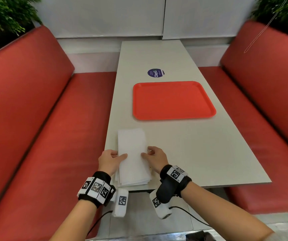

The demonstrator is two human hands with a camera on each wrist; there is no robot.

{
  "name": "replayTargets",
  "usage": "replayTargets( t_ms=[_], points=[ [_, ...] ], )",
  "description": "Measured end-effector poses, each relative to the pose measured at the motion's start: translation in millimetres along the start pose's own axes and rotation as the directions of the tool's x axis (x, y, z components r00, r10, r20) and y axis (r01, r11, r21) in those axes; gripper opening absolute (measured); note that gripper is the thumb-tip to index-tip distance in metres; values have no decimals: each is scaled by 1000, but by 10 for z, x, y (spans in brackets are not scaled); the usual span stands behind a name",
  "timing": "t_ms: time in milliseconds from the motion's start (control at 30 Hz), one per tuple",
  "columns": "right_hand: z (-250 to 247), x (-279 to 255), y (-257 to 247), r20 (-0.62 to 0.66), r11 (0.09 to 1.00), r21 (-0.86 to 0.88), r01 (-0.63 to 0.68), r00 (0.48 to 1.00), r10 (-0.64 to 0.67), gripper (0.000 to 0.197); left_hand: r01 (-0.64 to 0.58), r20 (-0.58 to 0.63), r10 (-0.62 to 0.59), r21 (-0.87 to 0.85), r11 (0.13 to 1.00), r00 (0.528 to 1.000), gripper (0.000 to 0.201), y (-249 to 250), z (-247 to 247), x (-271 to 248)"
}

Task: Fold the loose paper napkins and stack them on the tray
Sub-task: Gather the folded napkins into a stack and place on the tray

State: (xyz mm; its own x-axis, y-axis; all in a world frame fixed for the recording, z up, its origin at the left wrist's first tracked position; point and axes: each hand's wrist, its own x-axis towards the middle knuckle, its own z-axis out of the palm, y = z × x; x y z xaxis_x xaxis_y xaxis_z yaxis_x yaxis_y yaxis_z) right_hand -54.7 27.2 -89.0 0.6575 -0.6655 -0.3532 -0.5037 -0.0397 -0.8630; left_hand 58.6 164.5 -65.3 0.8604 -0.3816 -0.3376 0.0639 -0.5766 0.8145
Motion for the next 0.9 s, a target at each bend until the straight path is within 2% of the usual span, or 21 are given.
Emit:
replayTargets(
  t_ms=[67,233,333,467,600,733,900],
  points=[
    [15,-19,1,7,999,-9,33,999,-33,24,15,-19,-15,-7,1000,1000,41,4,33,13],
    [24,-53,-30,15,999,29,15,1000,-16,22,84,49,-79,-112,990,996,49,-17,87,79],
    [9,-56,-31,14,1000,26,15,1000,-15,24,100,86,-89,-128,987,992,45,-15,66,87],
    [-8,-52,-29,17,999,22,26,999,-27,25,38,124,-24,-111,993,992,24,53,48,8],
    [-28,-71,-69,12,999,3,32,999,-32,27,-22,163,41,-114,993,986,23,211,46,-97],
    [-101,-126,-82,-7,999,11,41,999,-41,32,12,274,50,-218,976,961,37,357,-8,-199],
    [-390,-159,-241,35,995,70,74,996,-77,47,-4,334,110,-302,953,936,30,662,-79,-221]
  ],
)
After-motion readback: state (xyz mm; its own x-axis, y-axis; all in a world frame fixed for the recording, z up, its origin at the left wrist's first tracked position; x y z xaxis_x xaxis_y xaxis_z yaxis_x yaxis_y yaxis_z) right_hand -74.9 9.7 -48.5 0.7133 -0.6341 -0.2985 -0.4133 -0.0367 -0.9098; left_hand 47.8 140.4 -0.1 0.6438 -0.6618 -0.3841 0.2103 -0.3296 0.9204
